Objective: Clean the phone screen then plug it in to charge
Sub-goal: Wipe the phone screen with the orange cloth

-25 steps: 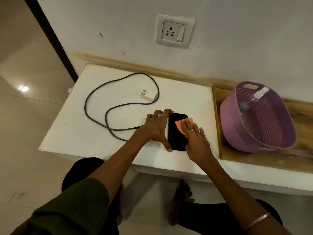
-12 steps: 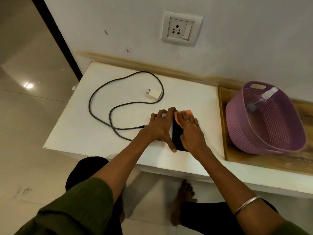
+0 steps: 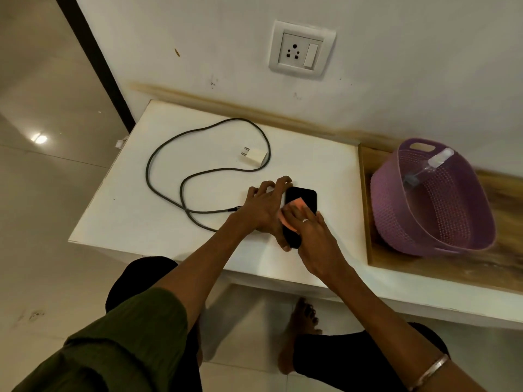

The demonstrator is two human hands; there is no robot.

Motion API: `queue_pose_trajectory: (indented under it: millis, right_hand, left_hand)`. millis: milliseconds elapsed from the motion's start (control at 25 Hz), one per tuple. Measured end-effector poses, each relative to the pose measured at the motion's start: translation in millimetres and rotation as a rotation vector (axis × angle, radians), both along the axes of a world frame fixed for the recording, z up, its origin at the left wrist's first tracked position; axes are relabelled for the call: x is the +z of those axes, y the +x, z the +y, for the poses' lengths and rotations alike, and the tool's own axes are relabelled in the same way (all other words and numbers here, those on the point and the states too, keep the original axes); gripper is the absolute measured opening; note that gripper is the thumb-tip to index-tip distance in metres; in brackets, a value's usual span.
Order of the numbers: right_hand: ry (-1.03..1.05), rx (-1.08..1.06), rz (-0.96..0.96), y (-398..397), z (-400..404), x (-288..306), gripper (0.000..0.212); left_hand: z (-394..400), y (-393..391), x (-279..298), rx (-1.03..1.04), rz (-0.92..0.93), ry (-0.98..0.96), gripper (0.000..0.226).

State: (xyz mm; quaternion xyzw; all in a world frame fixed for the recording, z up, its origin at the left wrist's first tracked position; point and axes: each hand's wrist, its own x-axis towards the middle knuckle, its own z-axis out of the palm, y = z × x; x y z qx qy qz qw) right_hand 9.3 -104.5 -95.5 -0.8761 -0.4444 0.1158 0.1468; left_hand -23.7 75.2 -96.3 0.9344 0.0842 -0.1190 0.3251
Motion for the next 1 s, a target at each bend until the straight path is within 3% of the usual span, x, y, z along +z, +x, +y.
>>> queue_pose_trajectory:
  millis: [120,280,360,480,680,800,880,1000]
  right_hand:
    - [-0.096,-0.066,0.117,-19,-13,-8,0.068]
    - [0.201,-0.032,0.345,-40,-30,-2,0.048]
    - [0.257,-0.168,0.391,-42,-33,-4,0.049]
    - [0.158,-0.268,0.423,-42,-35,3,0.049]
    - [0.0,-0.095,0.339,-35,-50,9,0.056]
    - [-0.149,-0.012,0.194,-38,-59,13,0.067]
    - [-0.246,-0.011,0.067,-41,-65,14,0.076]
    - [-0.315,-0.117,0.091,-43,-76,15,0.082]
  left_hand:
    - [1,-2,0,-0.014,-0.016,0.016,0.156]
    - [1,-4,-2,-0.003,-0.025,0.011,0.151]
    - [0,-3,-2,0.002,-0.019,0.015,0.151]
    - [0,-2,-3,-0.002,-0.013,0.017,0.152]
    - [2,-1,-7,-0.002,-0.034,0.021,0.149]
    - [2,-1,-6,-0.007,-0.029,0.02,0.144]
    - [2,-1,-5,-0.001,-0.028,0.017,0.141]
    - [1,-2,-3,-0.008,-0.021,0.016,0.142]
